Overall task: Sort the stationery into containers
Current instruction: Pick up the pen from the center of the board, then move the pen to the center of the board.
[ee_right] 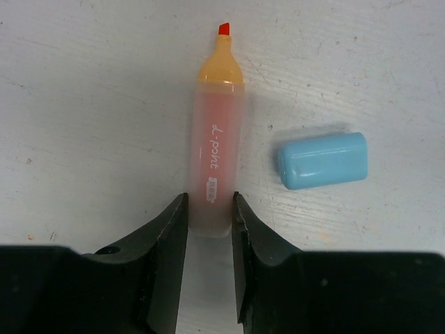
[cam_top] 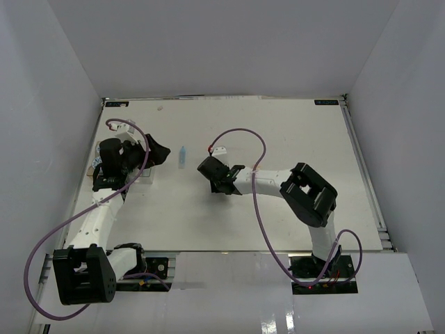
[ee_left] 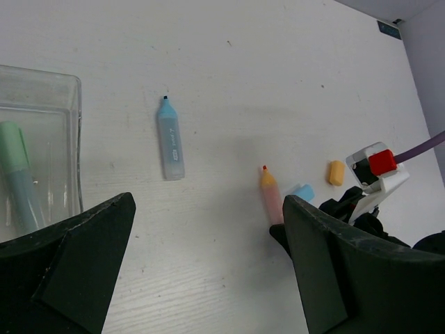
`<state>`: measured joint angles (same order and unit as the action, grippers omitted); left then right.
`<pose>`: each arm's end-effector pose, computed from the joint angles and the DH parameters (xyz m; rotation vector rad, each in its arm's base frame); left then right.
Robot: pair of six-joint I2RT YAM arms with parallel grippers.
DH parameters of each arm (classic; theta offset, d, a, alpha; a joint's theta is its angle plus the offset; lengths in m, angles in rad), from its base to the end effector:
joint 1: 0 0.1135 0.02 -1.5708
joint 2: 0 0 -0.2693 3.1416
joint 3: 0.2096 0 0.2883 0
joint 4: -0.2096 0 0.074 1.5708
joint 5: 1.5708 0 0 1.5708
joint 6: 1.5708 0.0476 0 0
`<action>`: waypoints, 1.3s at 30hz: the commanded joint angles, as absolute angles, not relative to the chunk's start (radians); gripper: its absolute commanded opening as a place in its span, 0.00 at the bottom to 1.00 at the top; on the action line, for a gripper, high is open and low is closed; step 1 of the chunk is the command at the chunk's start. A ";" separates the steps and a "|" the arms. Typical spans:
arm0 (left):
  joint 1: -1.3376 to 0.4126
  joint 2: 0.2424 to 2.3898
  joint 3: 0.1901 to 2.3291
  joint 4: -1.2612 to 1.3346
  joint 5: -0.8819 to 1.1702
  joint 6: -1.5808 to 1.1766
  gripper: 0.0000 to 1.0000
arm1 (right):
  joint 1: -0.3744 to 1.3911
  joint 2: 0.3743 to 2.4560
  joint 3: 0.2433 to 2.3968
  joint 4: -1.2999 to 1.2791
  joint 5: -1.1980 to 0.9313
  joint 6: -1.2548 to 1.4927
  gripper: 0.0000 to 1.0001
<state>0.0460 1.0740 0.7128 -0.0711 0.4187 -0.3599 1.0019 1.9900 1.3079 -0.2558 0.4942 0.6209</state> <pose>0.2839 -0.0063 0.2575 -0.1367 2.0121 -0.6192 0.2641 0.3711 0.1348 -0.2551 2.3513 0.1504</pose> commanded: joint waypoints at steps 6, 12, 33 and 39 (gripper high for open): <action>0.028 1.025 0.655 0.055 0.630 -0.528 0.98 | 1.037 1.775 1.140 -0.080 0.549 0.531 0.13; -0.121 0.939 0.626 0.130 0.596 -0.621 0.98 | 1.109 1.550 0.993 0.178 0.592 0.385 0.11; -0.512 0.992 0.637 0.308 0.259 -0.680 0.81 | 1.250 1.335 0.844 0.612 0.775 0.141 0.12; -0.551 1.031 0.646 0.347 0.238 -0.675 0.70 | 1.259 1.339 0.845 0.634 0.779 0.124 0.12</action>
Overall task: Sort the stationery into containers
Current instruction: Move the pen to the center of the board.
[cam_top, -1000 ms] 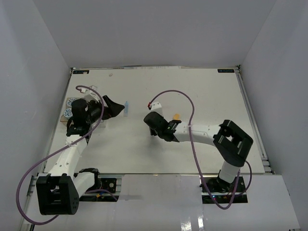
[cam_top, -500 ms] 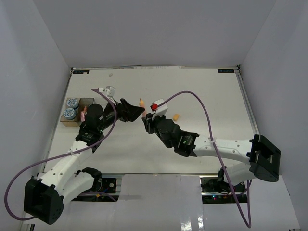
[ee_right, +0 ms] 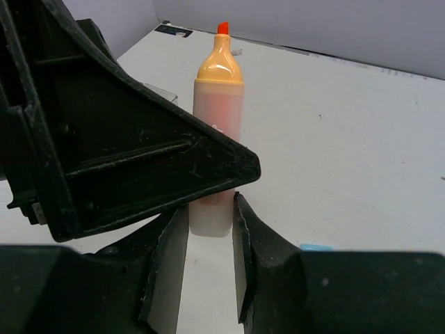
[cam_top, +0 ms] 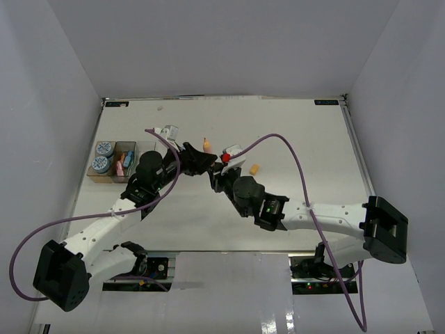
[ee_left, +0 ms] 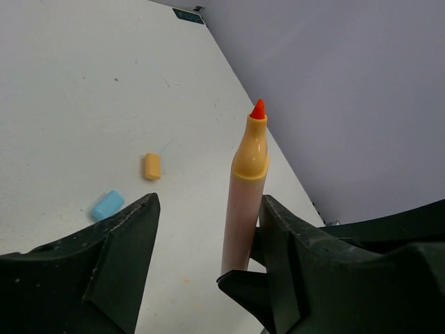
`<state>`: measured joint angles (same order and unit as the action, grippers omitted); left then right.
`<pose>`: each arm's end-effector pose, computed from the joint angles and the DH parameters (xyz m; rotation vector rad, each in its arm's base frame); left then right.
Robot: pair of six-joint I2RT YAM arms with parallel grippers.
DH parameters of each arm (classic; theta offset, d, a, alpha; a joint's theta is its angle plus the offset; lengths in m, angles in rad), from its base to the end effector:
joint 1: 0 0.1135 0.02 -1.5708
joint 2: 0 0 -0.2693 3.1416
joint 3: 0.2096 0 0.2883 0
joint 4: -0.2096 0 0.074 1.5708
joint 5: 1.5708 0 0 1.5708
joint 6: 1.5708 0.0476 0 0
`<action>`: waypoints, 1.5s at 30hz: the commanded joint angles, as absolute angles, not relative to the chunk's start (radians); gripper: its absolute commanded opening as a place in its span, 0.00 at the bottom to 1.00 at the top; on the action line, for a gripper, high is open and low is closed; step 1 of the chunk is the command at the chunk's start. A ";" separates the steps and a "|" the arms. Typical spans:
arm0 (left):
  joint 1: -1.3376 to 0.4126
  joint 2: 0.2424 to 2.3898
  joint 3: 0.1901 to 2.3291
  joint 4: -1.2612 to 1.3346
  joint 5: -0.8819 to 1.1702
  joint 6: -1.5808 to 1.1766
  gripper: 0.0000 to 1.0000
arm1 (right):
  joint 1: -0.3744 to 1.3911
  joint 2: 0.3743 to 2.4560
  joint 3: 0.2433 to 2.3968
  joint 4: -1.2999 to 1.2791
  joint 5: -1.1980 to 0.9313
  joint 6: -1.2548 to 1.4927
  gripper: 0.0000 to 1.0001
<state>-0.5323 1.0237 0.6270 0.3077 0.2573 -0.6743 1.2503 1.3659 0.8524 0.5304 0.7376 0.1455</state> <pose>0.2375 -0.1539 0.2792 0.0835 1.7820 -1.1082 0.1405 0.3216 0.2927 -0.2800 1.5575 0.5264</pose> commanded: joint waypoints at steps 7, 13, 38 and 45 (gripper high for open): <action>-0.572 1.040 0.637 0.396 0.250 -0.673 0.38 | 1.261 1.330 0.825 0.660 0.785 0.123 0.12; -0.574 1.037 0.630 0.399 0.265 -0.652 0.12 | 1.261 1.322 0.819 0.654 0.790 0.127 0.18; -0.330 1.178 0.865 -0.081 0.603 -0.123 0.04 | 0.586 1.356 0.891 -0.129 0.239 0.140 0.93; -0.328 1.181 0.819 -0.064 0.591 -0.104 0.06 | 0.552 1.609 1.083 -0.126 0.250 0.052 0.92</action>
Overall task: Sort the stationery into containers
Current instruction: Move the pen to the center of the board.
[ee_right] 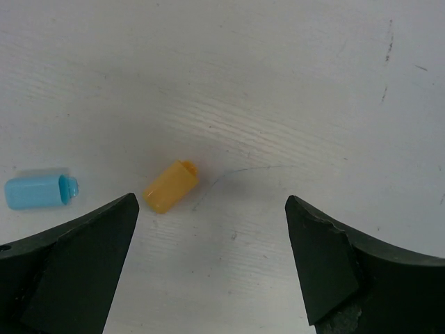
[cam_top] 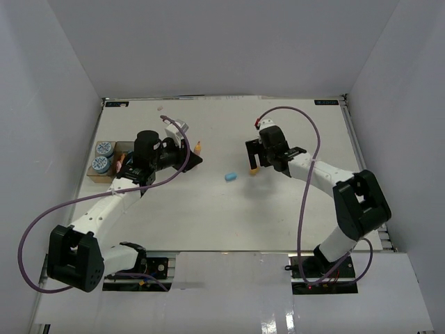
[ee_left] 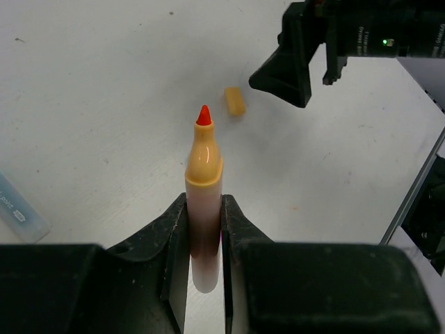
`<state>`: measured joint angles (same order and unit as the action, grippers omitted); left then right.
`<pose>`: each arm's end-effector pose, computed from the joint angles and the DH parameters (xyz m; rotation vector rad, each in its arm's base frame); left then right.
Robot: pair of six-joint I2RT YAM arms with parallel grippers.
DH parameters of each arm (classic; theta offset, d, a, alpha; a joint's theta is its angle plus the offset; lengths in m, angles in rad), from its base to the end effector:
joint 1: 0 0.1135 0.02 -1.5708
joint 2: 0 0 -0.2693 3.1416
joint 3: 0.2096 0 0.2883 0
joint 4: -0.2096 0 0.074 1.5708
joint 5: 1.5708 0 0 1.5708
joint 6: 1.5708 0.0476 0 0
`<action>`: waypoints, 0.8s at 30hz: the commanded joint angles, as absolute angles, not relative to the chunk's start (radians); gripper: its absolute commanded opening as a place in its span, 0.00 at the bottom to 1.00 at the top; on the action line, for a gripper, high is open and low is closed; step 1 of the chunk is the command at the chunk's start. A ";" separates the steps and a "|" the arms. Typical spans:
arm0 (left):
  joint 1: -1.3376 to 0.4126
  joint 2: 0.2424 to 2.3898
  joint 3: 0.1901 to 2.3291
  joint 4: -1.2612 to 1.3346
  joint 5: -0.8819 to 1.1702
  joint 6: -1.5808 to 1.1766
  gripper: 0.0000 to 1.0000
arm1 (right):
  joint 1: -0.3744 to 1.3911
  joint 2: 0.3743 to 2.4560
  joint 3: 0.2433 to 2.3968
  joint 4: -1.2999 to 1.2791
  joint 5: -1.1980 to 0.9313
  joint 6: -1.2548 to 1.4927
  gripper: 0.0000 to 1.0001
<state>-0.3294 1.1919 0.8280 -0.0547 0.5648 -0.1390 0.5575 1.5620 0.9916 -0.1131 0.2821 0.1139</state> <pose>0.2847 -0.1243 0.2730 0.5618 1.9426 -0.8604 0.3296 0.1899 0.2054 -0.3419 2.1965 0.0499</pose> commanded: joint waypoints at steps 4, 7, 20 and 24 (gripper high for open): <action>-0.328 1.178 0.815 -0.064 0.575 -0.097 0.06 | 0.549 1.741 1.179 -0.130 0.250 0.018 0.92; -0.328 1.172 0.810 -0.069 0.560 -0.077 0.06 | 0.545 1.801 1.232 -0.147 0.265 0.017 0.93; -0.328 1.164 0.808 -0.074 0.557 -0.066 0.06 | 0.520 1.904 1.247 -0.179 0.288 0.048 0.93; -0.328 1.163 0.808 -0.074 0.572 -0.067 0.06 | 0.518 1.904 1.230 -0.199 0.317 0.057 0.93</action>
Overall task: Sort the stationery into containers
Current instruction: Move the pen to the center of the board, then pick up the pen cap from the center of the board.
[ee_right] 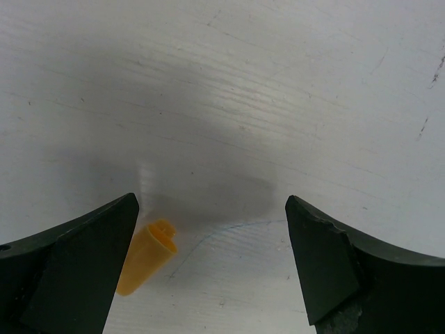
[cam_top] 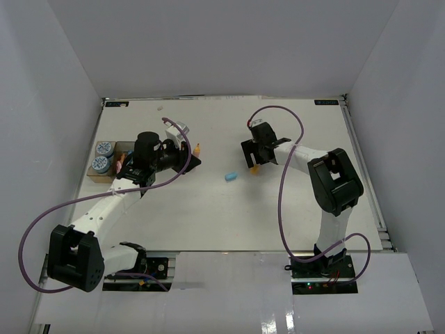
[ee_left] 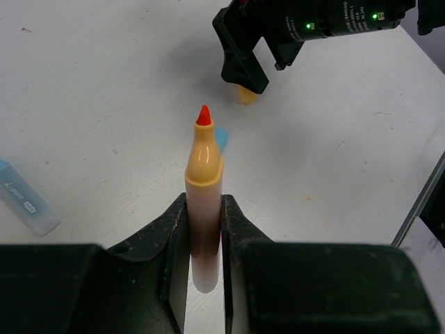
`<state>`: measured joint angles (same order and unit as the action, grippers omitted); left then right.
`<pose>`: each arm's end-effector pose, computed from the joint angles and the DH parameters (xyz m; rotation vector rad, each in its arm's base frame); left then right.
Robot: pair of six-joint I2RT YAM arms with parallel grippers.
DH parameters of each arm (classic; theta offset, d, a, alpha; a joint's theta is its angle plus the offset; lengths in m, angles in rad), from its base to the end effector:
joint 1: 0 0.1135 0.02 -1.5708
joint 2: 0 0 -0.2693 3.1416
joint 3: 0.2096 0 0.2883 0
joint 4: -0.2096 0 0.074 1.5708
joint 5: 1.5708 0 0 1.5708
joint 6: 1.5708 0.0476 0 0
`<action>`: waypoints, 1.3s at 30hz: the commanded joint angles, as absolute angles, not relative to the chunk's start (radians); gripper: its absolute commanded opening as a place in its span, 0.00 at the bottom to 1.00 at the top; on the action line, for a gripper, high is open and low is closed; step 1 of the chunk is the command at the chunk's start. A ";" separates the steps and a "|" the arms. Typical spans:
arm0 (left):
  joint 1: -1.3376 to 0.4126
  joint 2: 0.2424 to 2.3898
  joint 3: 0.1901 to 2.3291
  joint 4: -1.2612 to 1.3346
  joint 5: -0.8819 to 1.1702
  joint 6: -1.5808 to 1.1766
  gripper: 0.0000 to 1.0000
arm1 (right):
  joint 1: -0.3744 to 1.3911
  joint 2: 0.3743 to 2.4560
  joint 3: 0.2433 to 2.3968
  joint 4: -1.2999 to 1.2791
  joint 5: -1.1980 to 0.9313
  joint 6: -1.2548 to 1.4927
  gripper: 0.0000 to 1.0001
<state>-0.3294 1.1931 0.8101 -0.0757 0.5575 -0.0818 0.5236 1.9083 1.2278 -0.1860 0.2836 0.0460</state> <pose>0.2826 -0.1232 0.2634 0.6059 1.9600 -0.8222 0.3908 0.2103 0.1456 -0.4434 2.3516 -0.0807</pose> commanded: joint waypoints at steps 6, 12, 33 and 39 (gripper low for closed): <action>-0.328 1.164 0.810 -0.071 0.580 -0.071 0.06 | 0.506 1.881 1.163 -0.202 0.339 0.093 0.93; -0.328 1.169 0.810 -0.071 0.592 -0.071 0.06 | 0.500 1.850 1.108 -0.210 0.356 0.117 0.93; -0.328 1.175 0.807 -0.072 0.598 -0.066 0.06 | 0.500 1.692 1.124 -0.351 0.373 0.127 0.93; -0.328 1.172 0.810 -0.072 0.600 -0.067 0.06 | 0.503 1.603 1.227 -0.431 0.264 0.101 0.92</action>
